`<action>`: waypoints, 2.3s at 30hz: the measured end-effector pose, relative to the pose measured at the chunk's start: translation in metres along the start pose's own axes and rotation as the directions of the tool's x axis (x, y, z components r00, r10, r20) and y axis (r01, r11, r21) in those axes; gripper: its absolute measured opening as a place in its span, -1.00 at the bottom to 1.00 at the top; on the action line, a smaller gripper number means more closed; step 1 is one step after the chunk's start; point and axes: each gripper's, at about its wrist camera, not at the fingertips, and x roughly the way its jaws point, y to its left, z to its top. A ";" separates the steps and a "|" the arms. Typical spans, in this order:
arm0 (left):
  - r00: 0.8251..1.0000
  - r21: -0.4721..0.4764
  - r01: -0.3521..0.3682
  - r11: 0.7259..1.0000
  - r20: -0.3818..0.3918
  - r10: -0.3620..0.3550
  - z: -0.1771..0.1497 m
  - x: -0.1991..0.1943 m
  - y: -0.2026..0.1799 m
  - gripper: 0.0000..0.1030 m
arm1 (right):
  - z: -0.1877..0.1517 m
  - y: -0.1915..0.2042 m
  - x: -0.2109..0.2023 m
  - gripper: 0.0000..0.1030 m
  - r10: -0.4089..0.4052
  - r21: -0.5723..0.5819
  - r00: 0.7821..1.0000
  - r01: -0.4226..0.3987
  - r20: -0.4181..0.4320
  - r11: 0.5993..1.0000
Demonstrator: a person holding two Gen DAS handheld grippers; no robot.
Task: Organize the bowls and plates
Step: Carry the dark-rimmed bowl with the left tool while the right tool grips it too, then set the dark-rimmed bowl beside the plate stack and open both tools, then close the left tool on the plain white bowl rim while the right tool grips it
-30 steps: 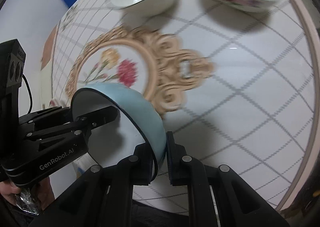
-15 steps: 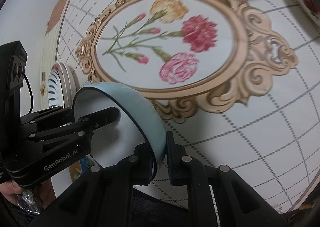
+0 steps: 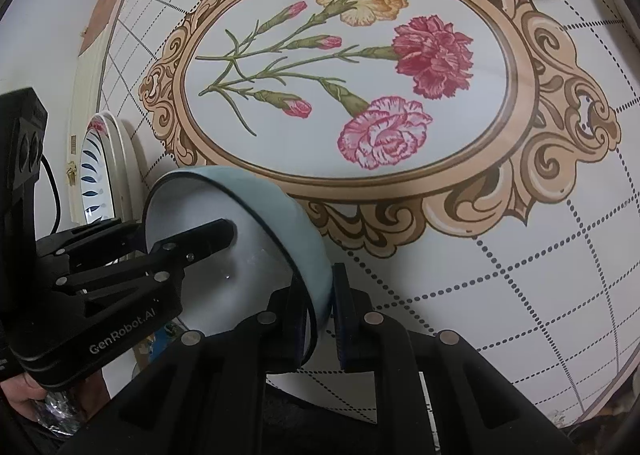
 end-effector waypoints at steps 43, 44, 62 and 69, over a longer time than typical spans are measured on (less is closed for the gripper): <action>0.985 0.285 -0.133 0.949 0.142 0.095 0.260 -0.064 -0.157 0.80 | 0.102 -0.184 -0.143 1.00 0.040 0.516 0.908 -0.273 0.417 0.812; 0.985 0.292 -0.138 0.947 0.140 0.100 0.262 -0.061 -0.159 0.80 | 0.104 -0.185 -0.141 0.99 0.042 0.519 0.909 -0.274 0.415 0.810; 0.988 0.383 -0.143 0.913 0.111 0.109 0.282 -0.033 -0.182 0.69 | 0.134 -0.182 -0.128 0.86 0.059 0.512 0.914 -0.278 0.402 0.813; 0.990 0.416 -0.141 0.899 0.085 0.116 0.287 -0.023 -0.189 0.11 | 0.142 -0.179 -0.126 0.58 0.055 0.504 0.920 -0.261 0.387 0.824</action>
